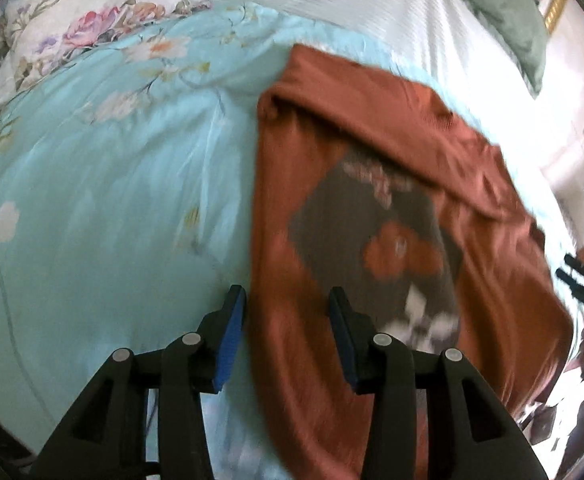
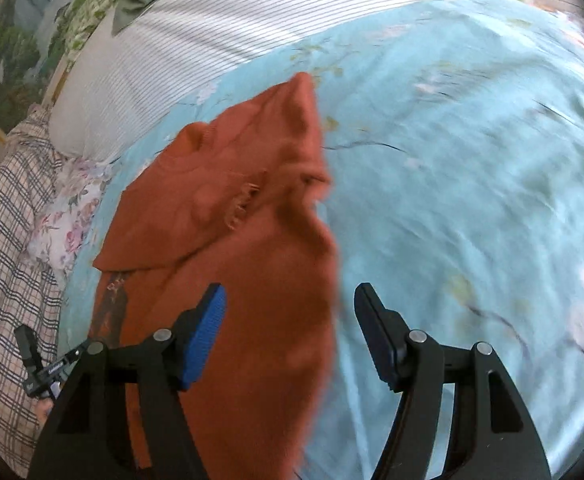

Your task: Fold small clothes

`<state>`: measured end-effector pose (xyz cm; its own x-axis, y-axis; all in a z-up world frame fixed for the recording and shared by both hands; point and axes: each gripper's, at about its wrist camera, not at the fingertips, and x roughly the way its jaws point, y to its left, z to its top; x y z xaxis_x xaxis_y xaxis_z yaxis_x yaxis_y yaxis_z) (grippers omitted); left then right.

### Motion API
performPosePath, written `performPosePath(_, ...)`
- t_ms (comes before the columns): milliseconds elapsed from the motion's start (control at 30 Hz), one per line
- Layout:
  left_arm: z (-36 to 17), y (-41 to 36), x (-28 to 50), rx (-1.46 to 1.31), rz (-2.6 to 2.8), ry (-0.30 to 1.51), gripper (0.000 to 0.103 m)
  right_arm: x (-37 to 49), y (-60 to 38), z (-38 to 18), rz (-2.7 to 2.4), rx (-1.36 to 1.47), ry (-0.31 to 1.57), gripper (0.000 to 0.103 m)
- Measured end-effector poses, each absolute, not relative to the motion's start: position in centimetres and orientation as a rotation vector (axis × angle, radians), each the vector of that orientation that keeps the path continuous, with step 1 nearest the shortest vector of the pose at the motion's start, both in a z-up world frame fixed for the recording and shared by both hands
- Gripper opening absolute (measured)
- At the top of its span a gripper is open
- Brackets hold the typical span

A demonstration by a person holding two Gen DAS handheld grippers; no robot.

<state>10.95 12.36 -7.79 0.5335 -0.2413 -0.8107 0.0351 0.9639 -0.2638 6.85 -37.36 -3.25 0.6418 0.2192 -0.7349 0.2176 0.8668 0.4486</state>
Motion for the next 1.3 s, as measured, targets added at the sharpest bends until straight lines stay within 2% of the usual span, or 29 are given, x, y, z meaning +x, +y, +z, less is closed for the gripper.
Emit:
performPosePath(133, -8.1, 12.2, 7.6, -0.178, -0.180, 0.990, 0.043, 3.3, -37.0, -4.5, 0.043, 0.524, 0.949, 0.067)
performPosePath(467, -8.5, 11.6, 2.1, -0.157, -0.287, 1.013, 0.045, -3.1, -33.7, -5.9, 0.467, 0.562, 0.945, 0.067)
performPosePath(633, -8.7, 11.6, 1.6, -0.129, -0.303, 1.063, 0.039, -2.7, -33.4, -6.8, 0.546, 0.579, 0.907, 0.067)
performPosePath(667, -8.8, 11.5, 1.6, -0.114, -0.293, 1.070, 0.037, -2.9, -33.2, -6.8, 0.540, 0.581, 0.898, 0.061)
performPosePath(700, -8.7, 11.3, 1.5, -0.092, -0.283, 1.075, 0.031, -2.9, -32.9, -6.9, 0.533, 0.579, 0.890, 0.044)
performPosePath(733, -8.7, 11.3, 1.5, -0.074, -0.277, 1.078, 0.023, -2.9, -32.9, -7.1, 0.523, 0.571, 0.898, 0.033)
performPosePath(767, -8.7, 11.2, 1.3, -0.056, -0.273, 1.082, 0.020, -2.5, -32.9, -7.3, 0.510, 0.561, 0.916, 0.011)
performPosePath(833, -8.8, 11.6, 1.1, -0.058, -0.279, 1.096, 0.017, -2.9, -33.7, -7.4, 0.505, 0.577, 0.915, 0.009)
performPosePath(933, -9.2, 12.4, 1.0, -0.110, -0.302, 1.121, 0.019, -3.5, -35.0, -7.6, 0.510, 0.619, 0.899, 0.009)
performPosePath(967, -9.3, 12.5, 1.0, -0.125, -0.314, 1.128, 0.021, -3.4, -35.3, -7.7, 0.519, 0.628, 0.901, 0.009)
performPosePath(1033, -9.7, 12.2, 1.0, -0.148, -0.337, 1.145, 0.035, -3.2, -35.0, -7.9, 0.536, 0.640, 0.908, 0.010)
performPosePath(1100, -10.1, 11.7, 1.1, -0.153, -0.353, 1.146, 0.041, -3.0, -34.7, -8.2, 0.546, 0.636, 0.916, 0.011)
performPosePath(1167, -10.1, 11.4, 1.2, -0.149, -0.361, 1.136, 0.042, -2.8, -34.3, -8.5, 0.558, 0.634, 0.923, 0.011)
performPosePath(1200, -10.1, 11.4, 1.2, -0.148, -0.367, 1.132, 0.041, -2.8, -34.2, -8.7, 0.564, 0.636, 0.924, 0.011)
performPosePath(1267, -10.1, 11.5, 1.1, -0.143, -0.377, 1.124, 0.023, -2.8, -34.4, -9.0, 0.577, 0.634, 0.929, 0.011)
performPosePath(1300, -10.2, 11.6, 1.1, -0.144, -0.389, 1.126, 0.009, -2.9, -34.2, -9.3, 0.586, 0.633, 0.937, 0.011)
